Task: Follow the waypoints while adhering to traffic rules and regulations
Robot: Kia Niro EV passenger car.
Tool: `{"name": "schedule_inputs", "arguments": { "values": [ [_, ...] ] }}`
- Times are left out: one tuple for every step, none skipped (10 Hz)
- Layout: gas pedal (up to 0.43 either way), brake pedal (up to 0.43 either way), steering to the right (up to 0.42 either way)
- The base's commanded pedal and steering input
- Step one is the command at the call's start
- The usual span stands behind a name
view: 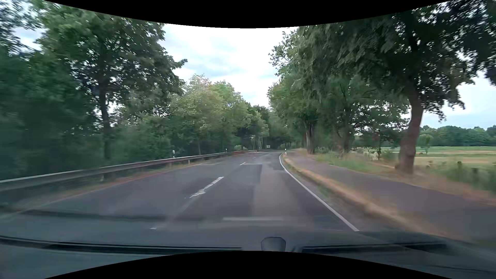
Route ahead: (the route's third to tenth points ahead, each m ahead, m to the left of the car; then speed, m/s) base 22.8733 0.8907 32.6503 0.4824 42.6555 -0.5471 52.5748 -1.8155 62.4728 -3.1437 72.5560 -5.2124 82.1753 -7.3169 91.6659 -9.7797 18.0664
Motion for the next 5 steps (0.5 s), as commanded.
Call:
{"name": "schedule_inputs", "arguments": {
  "values": [
    [0.197,0.0,0.012],
    [0.197,0.0,0.012],
    [0.197,0.0,0.012],
    [0.197,0.0,0.012],
    [0.197,0.0,0.012]
  ]
}}
